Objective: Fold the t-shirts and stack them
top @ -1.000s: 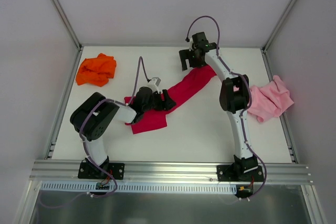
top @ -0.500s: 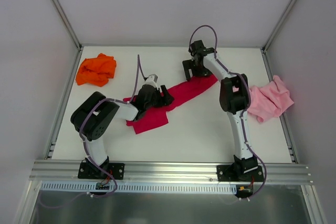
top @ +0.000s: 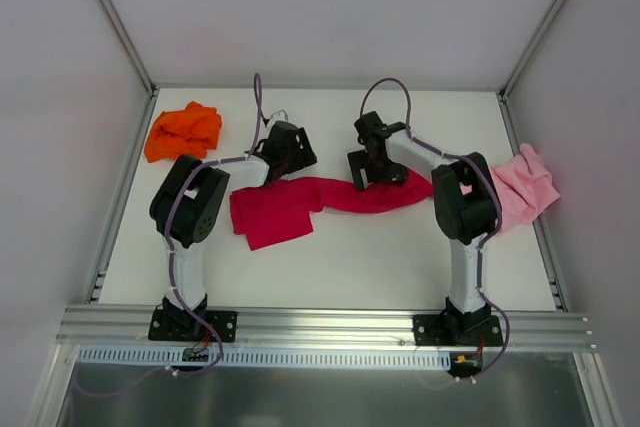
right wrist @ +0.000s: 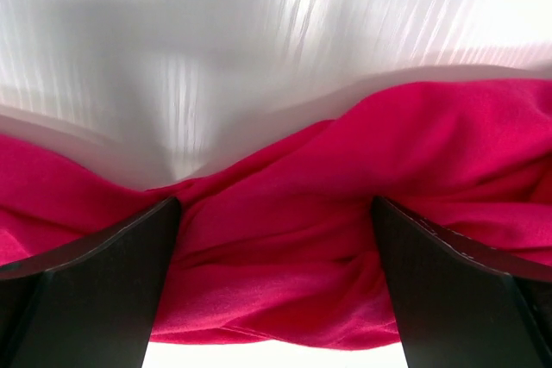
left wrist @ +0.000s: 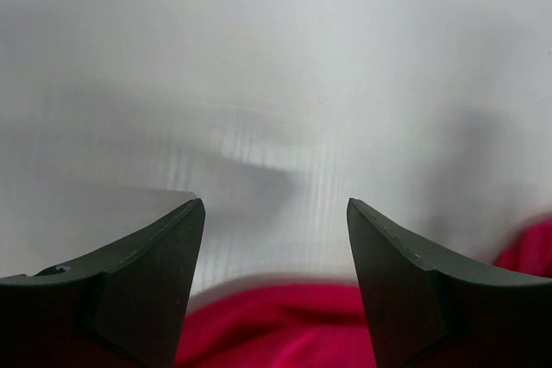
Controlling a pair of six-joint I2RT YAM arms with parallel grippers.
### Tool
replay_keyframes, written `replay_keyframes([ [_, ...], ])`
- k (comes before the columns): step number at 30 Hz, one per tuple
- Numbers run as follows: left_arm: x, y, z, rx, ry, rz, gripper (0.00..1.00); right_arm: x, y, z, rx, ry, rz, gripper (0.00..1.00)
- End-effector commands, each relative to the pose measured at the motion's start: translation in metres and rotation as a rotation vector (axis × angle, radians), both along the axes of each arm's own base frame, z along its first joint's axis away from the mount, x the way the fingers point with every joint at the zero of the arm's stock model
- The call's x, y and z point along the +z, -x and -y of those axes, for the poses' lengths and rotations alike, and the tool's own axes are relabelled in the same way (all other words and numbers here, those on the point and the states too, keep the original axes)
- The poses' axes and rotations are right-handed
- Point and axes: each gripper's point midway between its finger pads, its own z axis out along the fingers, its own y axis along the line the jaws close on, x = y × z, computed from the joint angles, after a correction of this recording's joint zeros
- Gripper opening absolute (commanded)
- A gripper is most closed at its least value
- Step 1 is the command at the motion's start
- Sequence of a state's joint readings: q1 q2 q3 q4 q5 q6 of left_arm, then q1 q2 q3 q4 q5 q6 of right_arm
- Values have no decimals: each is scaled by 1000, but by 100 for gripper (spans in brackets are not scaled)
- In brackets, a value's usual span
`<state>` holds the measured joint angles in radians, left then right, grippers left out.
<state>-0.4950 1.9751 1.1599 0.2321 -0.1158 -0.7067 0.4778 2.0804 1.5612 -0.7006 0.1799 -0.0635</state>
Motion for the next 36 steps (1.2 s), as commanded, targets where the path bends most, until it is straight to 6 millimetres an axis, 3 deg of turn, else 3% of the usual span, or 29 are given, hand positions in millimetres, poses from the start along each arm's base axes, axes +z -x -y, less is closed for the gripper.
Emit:
replay_keyframes([
  [1, -2, -1, -10, -2, -52, -56, 67, 6, 16, -1, -25, 8, 28, 100],
  [2, 2, 0, -7, -15, -32, -39, 67, 7, 14, -4, -21, -3, 37, 100],
  [3, 24, 2, -1, -41, 4, 14, 67, 3, 15, -6, -13, -8, 32, 100],
  [4, 33, 6, 1, -62, 25, 46, 67, 1, 14, -7, -11, -4, 28, 100],
  [5, 34, 15, 1, -84, 19, 72, 68, -2, 14, -9, -5, 0, 24, 100],
  [6, 60, 19, 3, -95, 31, 132, 68, -7, 13, -10, -3, 5, 12, 100],
  [8, 69, 38, 2, -118, -12, 183, 69, -14, 12, -14, 4, 8, 2, 100],
  [9, 96, 45, 1, -117, 4, 244, 69, -15, 10, -17, 9, 8, -1, 100],
  [11, 98, 67, -5, -125, -22, 267, 69, -23, 12, -20, 19, 20, -12, 100],
  [12, 124, 73, -9, -106, 0, 334, 69, -25, 12, -20, 23, 24, -15, 100],
  [14, 120, 94, -13, -120, -5, 337, 69, -26, 12, -19, 31, 43, -9, 100],
  [15, 131, 100, -17, -107, 4, 363, 69, -27, 12, -17, 29, 51, -8, 100],
  [18, 114, 119, -21, -104, 6, 322, 69, -26, 11, -15, 36, 62, -4, 100],
  [24, 41, 140, -28, -98, -91, 162, 63, -20, 9, -18, 29, 46, 10, 100],
  [30, -5, 143, -22, -111, -155, 63, 56, -7, 6, -15, 22, 52, 42, 100],
  [35, -23, 138, -14, -120, -173, 18, 56, -6, 8, -10, 22, 74, 45, 100],
  [36, -34, 139, -18, -113, -204, -11, 56, -7, 10, -9, 22, 75, 39, 100],
])
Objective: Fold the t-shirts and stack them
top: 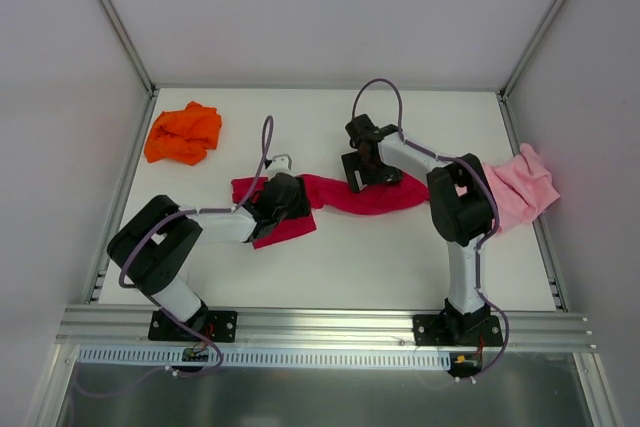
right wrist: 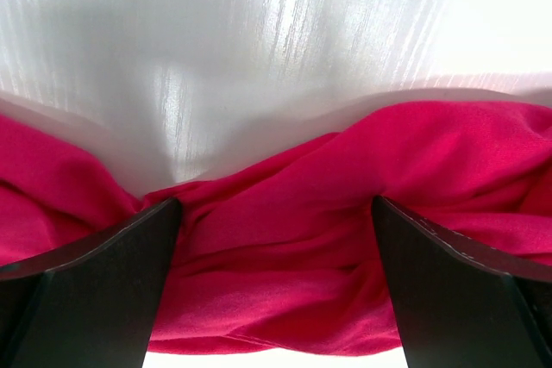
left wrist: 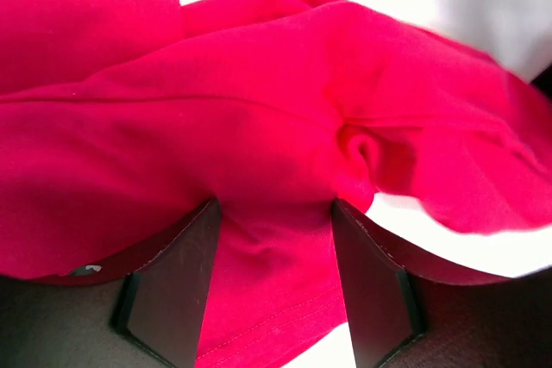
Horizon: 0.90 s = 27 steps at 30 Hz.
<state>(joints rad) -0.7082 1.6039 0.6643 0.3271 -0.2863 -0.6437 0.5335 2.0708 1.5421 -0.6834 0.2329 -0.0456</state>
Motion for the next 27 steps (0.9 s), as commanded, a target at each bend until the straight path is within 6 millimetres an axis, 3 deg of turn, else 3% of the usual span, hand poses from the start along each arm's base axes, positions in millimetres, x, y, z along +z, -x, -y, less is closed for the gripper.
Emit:
replay_keyframes([
  [1, -22, -3, 2, 25, -58, -58, 56, -6, 3, 4, -5, 37, 11, 100],
  [3, -39, -5, -4, 46, -129, -106, 57, -7, 4, 4, -6, 33, 13, 100],
  [4, -33, -16, 4, 51, -124, -95, 57, -9, 7, 5, -1, 35, 5, 100],
  [6, -42, -23, 3, 65, -148, -122, 57, -9, 9, 8, -2, 48, 3, 100],
  [10, -40, -40, 3, 100, -145, -139, 57, -10, 11, 16, -8, 79, 7, 99],
  [17, -37, -62, -21, 172, -107, -179, 56, -6, 11, 24, -53, 106, 30, 100],
  [20, -32, -70, -32, 198, -99, -182, 56, 1, 7, 40, -120, 167, 92, 100],
  [23, -29, -75, -40, 220, -108, -187, 57, 18, -10, 61, -207, 211, 187, 100],
  [27, -27, -83, -47, 240, -78, -204, 57, 26, -21, 87, -290, 255, 192, 100],
])
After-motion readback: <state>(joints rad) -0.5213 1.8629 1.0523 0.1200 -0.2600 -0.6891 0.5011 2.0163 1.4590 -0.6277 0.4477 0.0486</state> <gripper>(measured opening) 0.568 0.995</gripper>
